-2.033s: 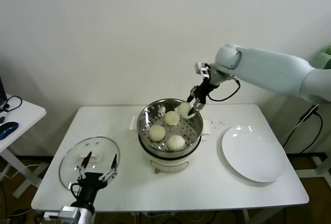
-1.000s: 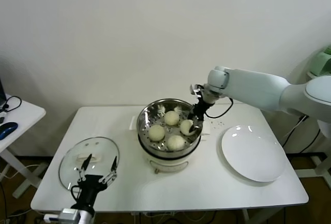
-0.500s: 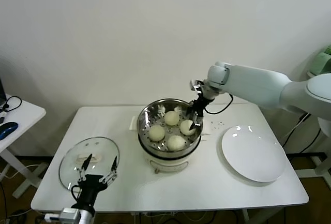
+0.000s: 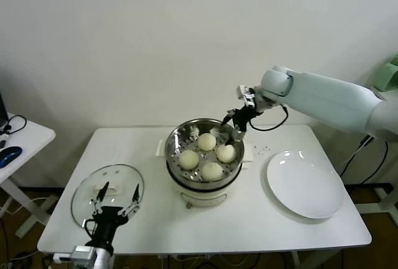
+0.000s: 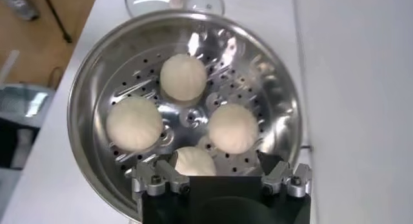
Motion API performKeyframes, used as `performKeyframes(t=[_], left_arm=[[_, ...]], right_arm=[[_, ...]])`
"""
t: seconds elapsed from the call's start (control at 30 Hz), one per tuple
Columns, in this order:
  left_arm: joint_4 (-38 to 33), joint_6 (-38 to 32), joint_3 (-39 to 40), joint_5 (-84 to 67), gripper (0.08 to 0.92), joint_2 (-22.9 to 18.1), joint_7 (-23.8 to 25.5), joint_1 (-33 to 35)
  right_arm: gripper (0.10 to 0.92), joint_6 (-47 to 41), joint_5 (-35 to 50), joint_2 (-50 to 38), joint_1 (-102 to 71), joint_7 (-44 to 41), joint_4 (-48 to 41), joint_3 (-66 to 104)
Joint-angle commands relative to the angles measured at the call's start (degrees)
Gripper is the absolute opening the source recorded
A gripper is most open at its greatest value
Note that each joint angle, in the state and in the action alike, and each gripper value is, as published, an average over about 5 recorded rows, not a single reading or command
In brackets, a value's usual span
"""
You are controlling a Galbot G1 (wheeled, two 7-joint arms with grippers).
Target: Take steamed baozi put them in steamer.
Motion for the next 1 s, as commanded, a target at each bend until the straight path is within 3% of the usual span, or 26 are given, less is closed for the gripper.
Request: performKeyframes(t=[0.03, 0.3, 0.5, 0.77, 1.0], left_arm=[[0.91, -0.96, -0.36, 2.03, 0.823, -1.01, -0.02, -1.04], [0.83, -2.8, -0.38, 2.27, 0.823, -1.58, 0.22, -1.19], [1.01, -5.88, -0.69, 5.96, 0.823, -1.78, -0.39, -1.1], [0.5, -7.22, -1.48, 5.88, 0.823, -2.12, 0.09, -1.08], [0.54, -7.22, -2.79, 3.29, 0.823, -2.25, 1.81, -1.28]], right_arm=[[0.823, 1.56, -12.71, -18.69, -12.61, 8.13, 15.39, 26.91], [0.823, 2.4, -13.84, -27.35, -34.62, 12.98, 21.69, 50.56], [0.823, 7.04, -14.3, -28.17, -53.99, 22.67, 23.75, 68.16], [0.823, 10.07, -16.02, -14.73, -85.25, 29.94, 29.73, 100.67], [0.823, 15.2, -18.66, 0.75, -101.68, 32.21, 33.9, 115.52]])
